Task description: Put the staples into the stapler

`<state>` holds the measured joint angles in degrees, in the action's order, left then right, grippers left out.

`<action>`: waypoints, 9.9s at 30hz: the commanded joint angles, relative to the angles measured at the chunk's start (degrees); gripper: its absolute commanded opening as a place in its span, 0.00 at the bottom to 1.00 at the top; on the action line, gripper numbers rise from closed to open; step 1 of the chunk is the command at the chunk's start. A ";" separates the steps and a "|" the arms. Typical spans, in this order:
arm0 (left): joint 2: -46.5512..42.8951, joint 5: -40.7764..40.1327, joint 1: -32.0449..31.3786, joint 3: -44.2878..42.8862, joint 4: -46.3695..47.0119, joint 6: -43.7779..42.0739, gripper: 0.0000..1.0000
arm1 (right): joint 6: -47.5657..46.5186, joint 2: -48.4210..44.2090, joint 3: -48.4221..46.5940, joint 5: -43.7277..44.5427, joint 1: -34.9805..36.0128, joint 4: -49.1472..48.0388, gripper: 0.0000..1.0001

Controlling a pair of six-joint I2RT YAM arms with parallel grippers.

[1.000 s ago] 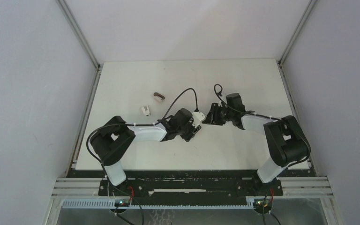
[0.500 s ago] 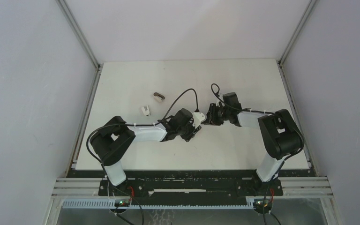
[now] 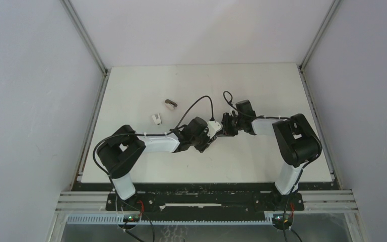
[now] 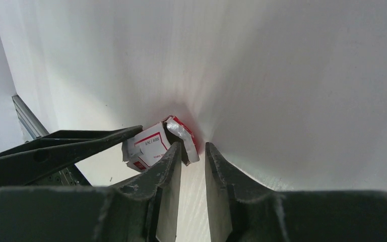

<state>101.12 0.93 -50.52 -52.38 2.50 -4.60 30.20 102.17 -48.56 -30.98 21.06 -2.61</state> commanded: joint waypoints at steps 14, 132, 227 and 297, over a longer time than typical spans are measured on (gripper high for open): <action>-1.19 -1.56 -0.45 0.35 -0.81 -2.12 0.48 | 2.15 2.11 -2.36 -4.27 0.20 0.03 0.18; 1.10 -5.67 -0.48 -1.64 -0.92 -3.62 0.45 | 2.64 -8.08 4.69 8.03 -6.24 0.16 0.00; -7.17 -17.72 35.56 -2.87 -10.86 31.85 0.00 | -1.14 -33.56 16.01 21.11 -5.47 -4.16 0.64; -57.38 -18.58 -13.66 21.70 3.48 5.66 0.00 | 13.69 -31.68 0.92 -1.67 23.16 -2.87 0.29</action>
<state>44.56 -15.84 -63.77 -28.82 3.33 1.91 43.27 70.67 -45.32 -31.94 42.78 -3.25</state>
